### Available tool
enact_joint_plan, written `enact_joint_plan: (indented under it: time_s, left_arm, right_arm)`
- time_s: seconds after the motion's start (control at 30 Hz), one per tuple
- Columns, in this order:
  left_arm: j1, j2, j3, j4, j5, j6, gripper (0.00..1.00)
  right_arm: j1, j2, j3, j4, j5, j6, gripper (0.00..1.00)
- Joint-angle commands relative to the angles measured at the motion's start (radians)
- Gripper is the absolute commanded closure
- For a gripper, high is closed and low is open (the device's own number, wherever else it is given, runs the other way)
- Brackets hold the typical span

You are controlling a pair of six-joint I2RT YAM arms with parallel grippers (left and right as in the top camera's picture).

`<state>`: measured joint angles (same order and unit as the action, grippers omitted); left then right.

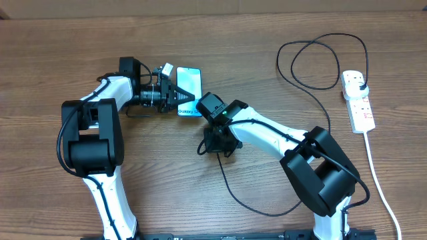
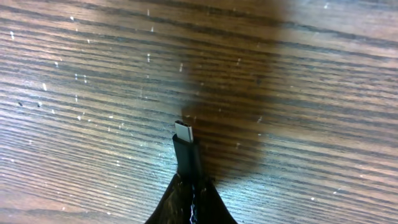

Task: Plug charger to phone and switch on socket
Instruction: 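Grasp the USB-C plug with the right gripper and lift it, then carry the plug with the right gripper to the phone's bottom port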

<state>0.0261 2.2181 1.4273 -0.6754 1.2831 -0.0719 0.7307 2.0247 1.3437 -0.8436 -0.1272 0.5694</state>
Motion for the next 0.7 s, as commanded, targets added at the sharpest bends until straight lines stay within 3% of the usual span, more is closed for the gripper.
enact_joint_plan:
  time_s: [0.0, 0.2, 0.53, 0.67]
  left_arm:
    - [0.0, -0.047, -0.001, -0.006, 0.045, 0.089, 0.96]
    - [0.001, -0.047, -0.001, 0.016, 0.061, 0.102, 0.95]
    - [0.003, -0.047, -0.014, 0.031, 0.157, 0.092, 0.95]
    - [0.011, -0.047, -0.021, 0.058, 0.189, 0.063, 0.95]
  right_arm:
    - [-0.019, 0.03, -0.013, -0.006, -0.061, 0.027, 0.96]
    - [-0.033, -0.033, -0.013, 0.018, -0.217, -0.048, 0.96]
    - [-0.033, -0.112, -0.014, 0.192, -0.517, -0.045, 0.96]
    - [-0.034, -0.112, -0.015, 0.254, -0.531, -0.008, 0.96]
